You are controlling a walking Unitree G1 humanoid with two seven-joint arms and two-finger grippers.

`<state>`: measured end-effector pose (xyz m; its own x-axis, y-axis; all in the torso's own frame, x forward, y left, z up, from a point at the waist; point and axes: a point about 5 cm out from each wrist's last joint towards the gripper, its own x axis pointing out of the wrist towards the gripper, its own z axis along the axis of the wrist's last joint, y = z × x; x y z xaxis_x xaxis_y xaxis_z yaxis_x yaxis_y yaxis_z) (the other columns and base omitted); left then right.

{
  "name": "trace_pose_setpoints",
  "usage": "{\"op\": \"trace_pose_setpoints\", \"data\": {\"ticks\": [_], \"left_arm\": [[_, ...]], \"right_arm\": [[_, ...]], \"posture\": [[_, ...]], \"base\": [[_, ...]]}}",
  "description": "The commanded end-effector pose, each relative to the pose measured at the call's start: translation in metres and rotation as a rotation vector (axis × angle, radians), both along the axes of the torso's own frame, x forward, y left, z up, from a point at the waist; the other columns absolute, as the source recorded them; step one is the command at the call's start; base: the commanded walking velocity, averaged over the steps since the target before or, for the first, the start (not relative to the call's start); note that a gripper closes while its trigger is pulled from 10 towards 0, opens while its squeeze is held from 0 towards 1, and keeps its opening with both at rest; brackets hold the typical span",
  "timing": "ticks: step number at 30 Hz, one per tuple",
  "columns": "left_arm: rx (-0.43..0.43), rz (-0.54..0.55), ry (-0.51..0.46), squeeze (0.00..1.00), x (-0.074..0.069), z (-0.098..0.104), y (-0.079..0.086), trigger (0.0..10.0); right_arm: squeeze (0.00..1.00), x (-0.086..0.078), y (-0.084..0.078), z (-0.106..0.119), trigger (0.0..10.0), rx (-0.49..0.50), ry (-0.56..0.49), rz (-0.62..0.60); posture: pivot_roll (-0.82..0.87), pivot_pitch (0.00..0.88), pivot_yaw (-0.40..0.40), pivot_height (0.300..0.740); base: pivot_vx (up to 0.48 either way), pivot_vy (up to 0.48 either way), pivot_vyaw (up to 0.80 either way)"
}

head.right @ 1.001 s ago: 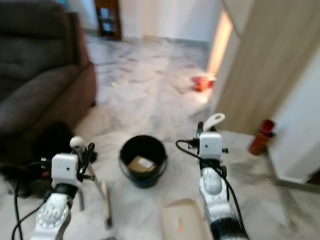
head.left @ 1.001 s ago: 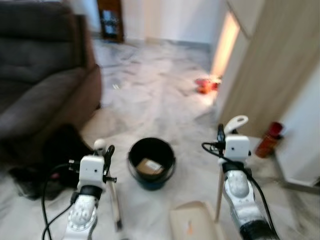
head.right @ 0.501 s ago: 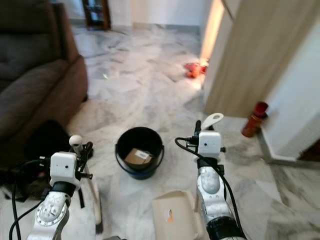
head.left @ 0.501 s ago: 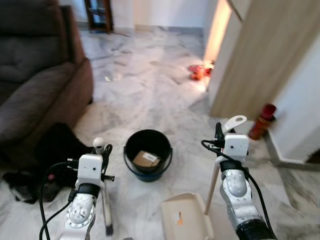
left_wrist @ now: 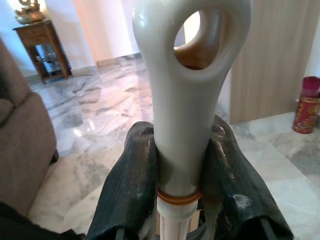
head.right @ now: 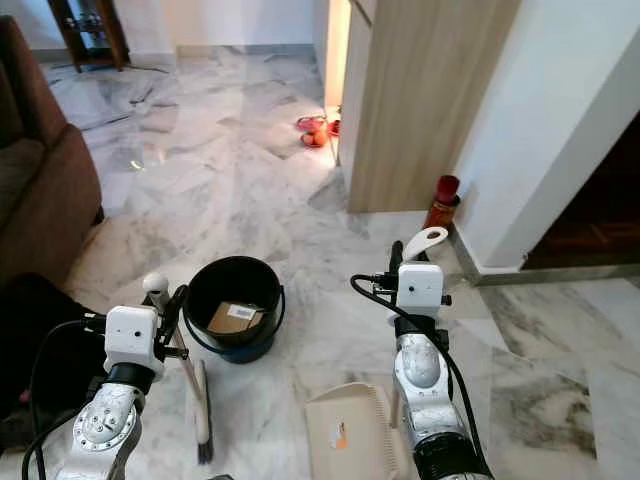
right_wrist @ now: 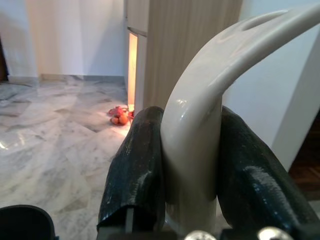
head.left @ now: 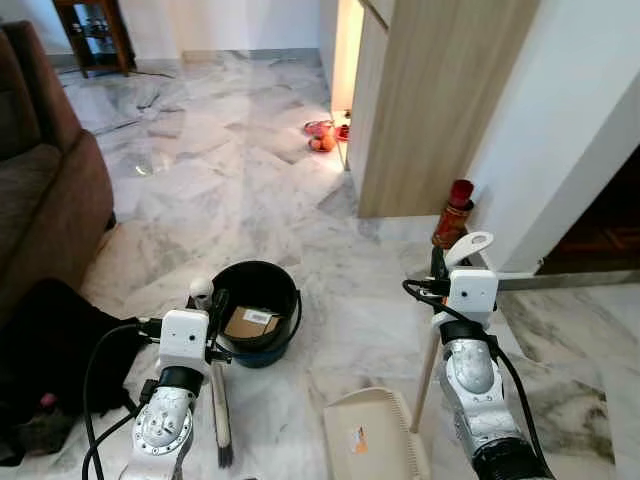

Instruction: Sweep floor

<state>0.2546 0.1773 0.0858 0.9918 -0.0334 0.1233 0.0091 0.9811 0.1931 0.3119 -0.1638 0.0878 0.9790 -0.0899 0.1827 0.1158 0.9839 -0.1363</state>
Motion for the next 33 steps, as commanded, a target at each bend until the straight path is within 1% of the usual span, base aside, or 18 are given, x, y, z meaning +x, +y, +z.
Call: {"op": "trace_pose_setpoints", "data": {"ticks": [1, 15, 24, 33], "left_arm": [[0.025, -0.004, -0.038, 0.00, 0.0025, 0.0072, -0.0011, 10.0], [0.041, 0.007, -0.029, 0.00, 0.0002, 0.0046, 0.0000, 10.0], [0.041, 0.001, -0.028, 0.00, 0.0000, 0.0038, -0.0021, 10.0], [0.032, 0.003, -0.029, 0.00, -0.0006, 0.0038, -0.0024, 10.0]], "right_arm": [[0.00, 0.0049, 0.0011, 0.0069, 10.0, -0.006, -0.020, 0.010], [0.00, 0.0049, -0.0002, 0.0060, 10.0, -0.013, -0.013, 0.011], [0.00, 0.0045, -0.0004, 0.0056, 10.0, -0.015, -0.011, 0.012], [0.00, 0.0043, 0.0001, 0.0048, 10.0, -0.014, -0.008, 0.012]], "posture": [[0.17, 0.024, -0.034, 0.740], [0.17, 0.034, -0.044, 0.740], [0.17, 0.038, -0.046, 0.740], [0.17, 0.040, -0.046, 0.740]], "base": [[0.000, 0.000, -0.80], [0.000, 0.000, -0.80], [0.000, -0.363, -0.80], [0.000, 0.000, -0.80]]}}
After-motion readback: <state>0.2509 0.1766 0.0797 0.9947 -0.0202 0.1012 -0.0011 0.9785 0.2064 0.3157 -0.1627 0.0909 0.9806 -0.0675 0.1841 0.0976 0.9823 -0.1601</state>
